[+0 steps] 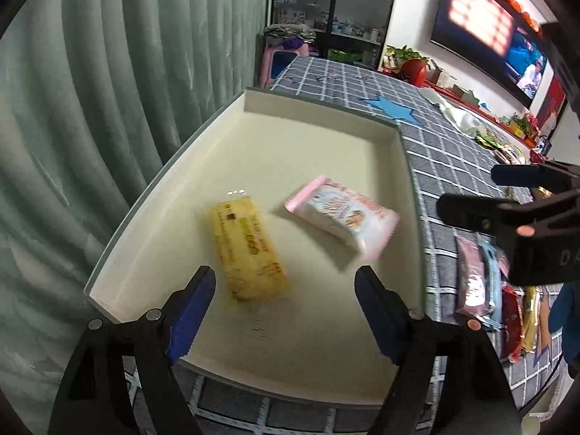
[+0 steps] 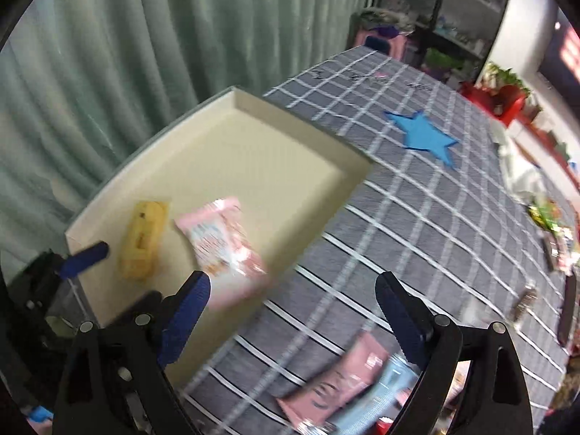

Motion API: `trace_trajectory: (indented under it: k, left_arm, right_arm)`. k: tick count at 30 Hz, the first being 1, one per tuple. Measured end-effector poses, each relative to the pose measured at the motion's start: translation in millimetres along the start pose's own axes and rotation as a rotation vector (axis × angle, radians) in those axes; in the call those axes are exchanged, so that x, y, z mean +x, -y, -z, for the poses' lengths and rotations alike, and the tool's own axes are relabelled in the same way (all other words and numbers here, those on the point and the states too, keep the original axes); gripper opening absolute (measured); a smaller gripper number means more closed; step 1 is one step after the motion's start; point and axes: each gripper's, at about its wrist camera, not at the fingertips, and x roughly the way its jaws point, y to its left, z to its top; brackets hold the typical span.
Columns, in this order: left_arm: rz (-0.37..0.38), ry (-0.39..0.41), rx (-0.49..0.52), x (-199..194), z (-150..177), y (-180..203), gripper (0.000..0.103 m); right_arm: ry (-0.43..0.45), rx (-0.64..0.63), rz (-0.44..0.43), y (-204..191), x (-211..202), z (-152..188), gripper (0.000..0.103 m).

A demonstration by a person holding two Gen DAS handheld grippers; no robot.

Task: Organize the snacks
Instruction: 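Drop the cake bun and cranberry pack into the cream tray with both tools, then move both tools back over the snack packets on the tablecloth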

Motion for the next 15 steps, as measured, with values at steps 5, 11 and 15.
trace_trajectory:
  k: [5,11,15]
  left_arm:
    - [-0.024,0.035,0.032,-14,2,17,0.083]
    - [-0.051,0.041,0.052,-27,2,33,0.085]
    - [-0.069,0.065,0.086,-36,2,46,0.085]
  right_arm:
    - [0.117,0.030,0.055,17,-36,12,0.103]
    - [0.205,0.068,0.072,33,-70,24,0.103]
    - [0.221,0.093,0.074,44,-73,29,0.103]
